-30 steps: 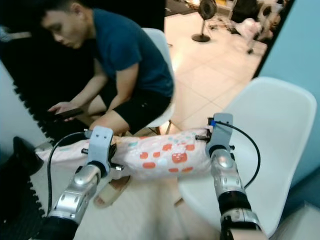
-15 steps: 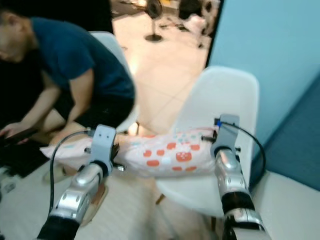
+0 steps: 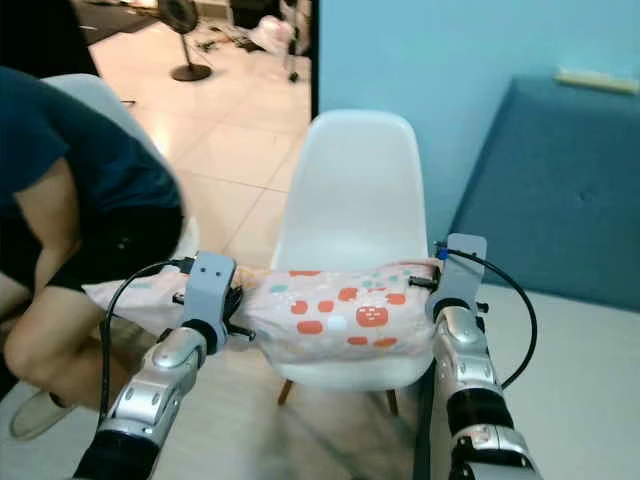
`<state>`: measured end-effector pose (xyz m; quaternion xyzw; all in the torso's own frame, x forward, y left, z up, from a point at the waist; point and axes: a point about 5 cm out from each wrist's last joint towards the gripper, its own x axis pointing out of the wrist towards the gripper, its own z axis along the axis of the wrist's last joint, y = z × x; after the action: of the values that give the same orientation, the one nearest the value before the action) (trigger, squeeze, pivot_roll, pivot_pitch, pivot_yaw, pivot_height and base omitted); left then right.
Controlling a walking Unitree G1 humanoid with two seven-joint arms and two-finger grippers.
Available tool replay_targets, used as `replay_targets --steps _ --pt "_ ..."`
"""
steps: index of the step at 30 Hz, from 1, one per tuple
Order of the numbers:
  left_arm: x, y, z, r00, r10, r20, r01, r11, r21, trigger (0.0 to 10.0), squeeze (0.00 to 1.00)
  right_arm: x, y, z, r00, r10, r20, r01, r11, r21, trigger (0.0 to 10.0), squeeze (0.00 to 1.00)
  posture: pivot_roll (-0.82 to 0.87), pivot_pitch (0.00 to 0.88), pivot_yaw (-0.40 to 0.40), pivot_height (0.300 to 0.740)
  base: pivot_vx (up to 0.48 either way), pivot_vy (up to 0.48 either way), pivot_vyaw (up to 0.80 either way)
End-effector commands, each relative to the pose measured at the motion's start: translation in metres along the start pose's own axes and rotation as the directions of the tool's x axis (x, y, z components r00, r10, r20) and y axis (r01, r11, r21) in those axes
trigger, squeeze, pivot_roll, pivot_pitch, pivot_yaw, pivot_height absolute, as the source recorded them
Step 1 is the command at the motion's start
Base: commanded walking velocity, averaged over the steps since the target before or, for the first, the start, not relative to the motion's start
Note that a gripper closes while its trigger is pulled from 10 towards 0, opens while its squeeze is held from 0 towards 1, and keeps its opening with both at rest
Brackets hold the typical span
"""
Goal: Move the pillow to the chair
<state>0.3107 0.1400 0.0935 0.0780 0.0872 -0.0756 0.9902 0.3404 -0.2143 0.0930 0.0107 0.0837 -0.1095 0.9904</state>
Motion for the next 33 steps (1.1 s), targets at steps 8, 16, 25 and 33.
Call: replay_targets --steps 8,16,25,33 --pt "0.001 0.007 0.002 1.0 0.026 0.013 -0.026 1.0 0.007 10.0 0.0 0.002 -0.012 0.013 0.996 -0.065 0.056 0.063 0.997 0.034 10.0 0.0 -0.03 0.088 -0.003 0.74 0.0 0.0 -0.8" --pt "0.001 0.008 0.002 0.999 0.029 0.013 -0.029 1.0 0.007 10.0 0.0 0.002 -0.007 0.011 0.998 -0.049 0.048 0.047 0.998 0.036 10.0 0.0 -0.03 0.089 -0.004 0.74 0.0 0.0 -0.8" --pt "0.001 0.009 0.003 0.999 0.039 0.02 -0.039 0.999 0.003 10.0 0.0 0.003 0.007 -0.002 0.998 0.047 -0.045 -0.047 0.999 -0.008 10.0 0.0 -0.04 0.088 -0.01 0.74 0.0 0.0 -0.44" --pt "0.001 0.014 0.002 0.994 0.111 0.008 -0.111 0.993 -0.034 10.0 0.0 0.0 0.03 -0.003 0.983 0.176 -0.052 -0.175 0.984 0.009 10.0 0.0 -0.03 0.088 -0.014 0.74 0.0 0.0 0.0"
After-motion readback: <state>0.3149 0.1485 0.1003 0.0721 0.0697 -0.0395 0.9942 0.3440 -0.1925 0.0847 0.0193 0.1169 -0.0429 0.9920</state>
